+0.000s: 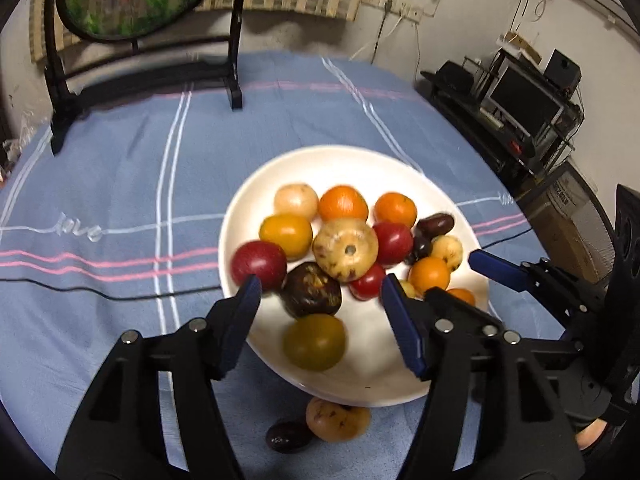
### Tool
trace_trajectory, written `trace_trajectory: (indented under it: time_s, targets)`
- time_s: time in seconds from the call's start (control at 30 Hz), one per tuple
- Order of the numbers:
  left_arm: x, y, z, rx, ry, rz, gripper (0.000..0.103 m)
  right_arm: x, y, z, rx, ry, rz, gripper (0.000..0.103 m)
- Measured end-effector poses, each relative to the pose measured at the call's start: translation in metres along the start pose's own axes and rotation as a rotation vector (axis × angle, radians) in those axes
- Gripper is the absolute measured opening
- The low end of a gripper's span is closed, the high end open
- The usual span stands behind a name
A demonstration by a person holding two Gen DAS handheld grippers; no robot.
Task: Organize fruits
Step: 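Carry the yellow plum and olive-green plum onto the plate and open both tools, then grasp the tan speckled pear from the cloth with the right tool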
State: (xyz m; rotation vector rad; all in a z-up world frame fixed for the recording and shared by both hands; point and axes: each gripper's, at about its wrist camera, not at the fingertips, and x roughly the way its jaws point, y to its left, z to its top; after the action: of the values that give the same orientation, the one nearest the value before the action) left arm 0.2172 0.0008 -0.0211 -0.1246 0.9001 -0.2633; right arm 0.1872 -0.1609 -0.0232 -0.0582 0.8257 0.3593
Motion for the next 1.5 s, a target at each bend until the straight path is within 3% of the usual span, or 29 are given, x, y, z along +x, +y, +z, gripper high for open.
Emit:
trace_trajectory:
  time_s: [0.2,0.27,0.37,0.6,0.67,0.83,1.03,1.1,1.33,1.5]
  targets:
    - [-0.049,-0.007,-0.02,0.007,-0.083,-0.002,0.068,-0.043,-0.005,-0.02,0.05,-0.014,0.007,0.063]
    - [-0.067,-0.012,-0.037,0.027,-0.123,0.025,0.074,-0.056,-0.003,-0.035,0.067,-0.013,0.019,0.08]
    - [-0.088,-0.013,-0.067,0.03,-0.159,0.054,0.076,-0.071,0.006,-0.062,0.069,-0.007,0.048,0.091]
    - [-0.101,0.012,-0.101,-0.035,-0.127,0.1,0.079,-0.077,0.024,-0.083,0.075,0.032,0.07,0.091]
    - [-0.107,0.021,-0.107,-0.057,-0.133,0.112,0.085,-0.077,0.028,-0.085,0.082,0.041,0.075,0.091]
    - [-0.124,0.037,-0.12,-0.086,-0.165,0.143,0.085,-0.074,0.045,-0.09,0.065,0.069,0.099,0.091]
    - [-0.14,0.056,-0.132,-0.112,-0.204,0.148,0.085,-0.06,0.068,-0.094,0.136,0.064,0.281,0.091]
    - [-0.144,0.064,-0.138,-0.117,-0.213,0.135,0.086,-0.05,0.078,-0.091,0.141,0.067,0.287,0.091]
    - [-0.149,0.084,-0.155,-0.14,-0.212,0.076,0.086,-0.013,0.088,-0.074,0.239,0.064,0.216,0.064]
    - [-0.143,0.088,-0.161,-0.127,-0.195,0.039,0.086,0.006,0.08,-0.074,0.339,0.073,0.172,0.06]
